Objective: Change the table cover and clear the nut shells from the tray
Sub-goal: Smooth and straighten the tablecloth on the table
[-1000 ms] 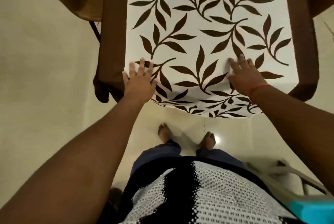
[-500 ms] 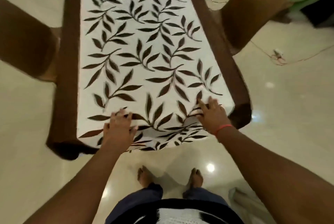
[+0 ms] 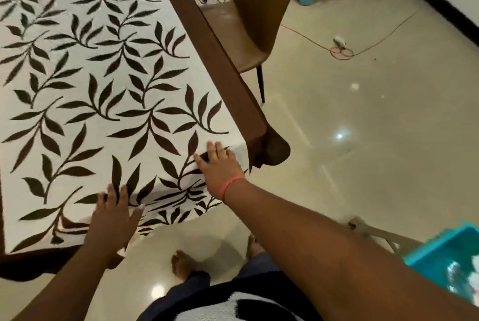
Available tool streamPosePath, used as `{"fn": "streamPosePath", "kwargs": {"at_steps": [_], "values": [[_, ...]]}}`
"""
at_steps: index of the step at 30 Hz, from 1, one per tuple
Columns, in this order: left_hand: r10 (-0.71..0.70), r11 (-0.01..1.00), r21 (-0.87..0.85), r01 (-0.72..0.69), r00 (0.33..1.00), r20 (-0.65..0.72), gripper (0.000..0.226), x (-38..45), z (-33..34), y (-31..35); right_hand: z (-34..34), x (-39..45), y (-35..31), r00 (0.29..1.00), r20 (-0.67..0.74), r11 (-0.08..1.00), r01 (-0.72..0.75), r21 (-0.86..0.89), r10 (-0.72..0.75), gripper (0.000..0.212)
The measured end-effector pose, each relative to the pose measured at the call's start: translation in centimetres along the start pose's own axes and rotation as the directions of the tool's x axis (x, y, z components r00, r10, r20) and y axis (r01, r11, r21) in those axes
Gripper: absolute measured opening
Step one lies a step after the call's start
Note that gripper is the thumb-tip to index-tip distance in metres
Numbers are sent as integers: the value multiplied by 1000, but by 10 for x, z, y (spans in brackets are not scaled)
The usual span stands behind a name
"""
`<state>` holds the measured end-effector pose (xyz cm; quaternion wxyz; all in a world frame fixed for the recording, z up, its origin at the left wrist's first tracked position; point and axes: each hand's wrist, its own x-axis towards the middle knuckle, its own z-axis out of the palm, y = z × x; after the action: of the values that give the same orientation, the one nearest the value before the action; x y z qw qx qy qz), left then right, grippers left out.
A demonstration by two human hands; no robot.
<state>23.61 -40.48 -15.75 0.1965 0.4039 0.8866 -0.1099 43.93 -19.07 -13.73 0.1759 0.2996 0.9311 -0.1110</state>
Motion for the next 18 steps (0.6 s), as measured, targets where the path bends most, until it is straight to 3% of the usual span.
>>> {"fn": "streamPosePath", "kwargs": {"at_steps": [4, 8, 12, 18], "values": [[-36, 993, -108, 40, 999, 39, 73, -4, -8, 15, -5, 4, 20, 997, -77, 999, 28, 43, -25, 66], [30, 1000, -4, -30, 996, 81, 73, 2, -20, 42, -1, 7, 55, 989, -136, 995, -41, 92, 54, 60], [108, 993, 43, -114, 986, 125, 75, 16, -30, 76, 13, 4, 72, 983, -177, 985, -12, 175, 43, 59], [19, 996, 83, -37, 979, 202, 76, 28, -35, 111, 16, 1, 78, 983, -180, 985, 13, 169, 18, 66]]}}
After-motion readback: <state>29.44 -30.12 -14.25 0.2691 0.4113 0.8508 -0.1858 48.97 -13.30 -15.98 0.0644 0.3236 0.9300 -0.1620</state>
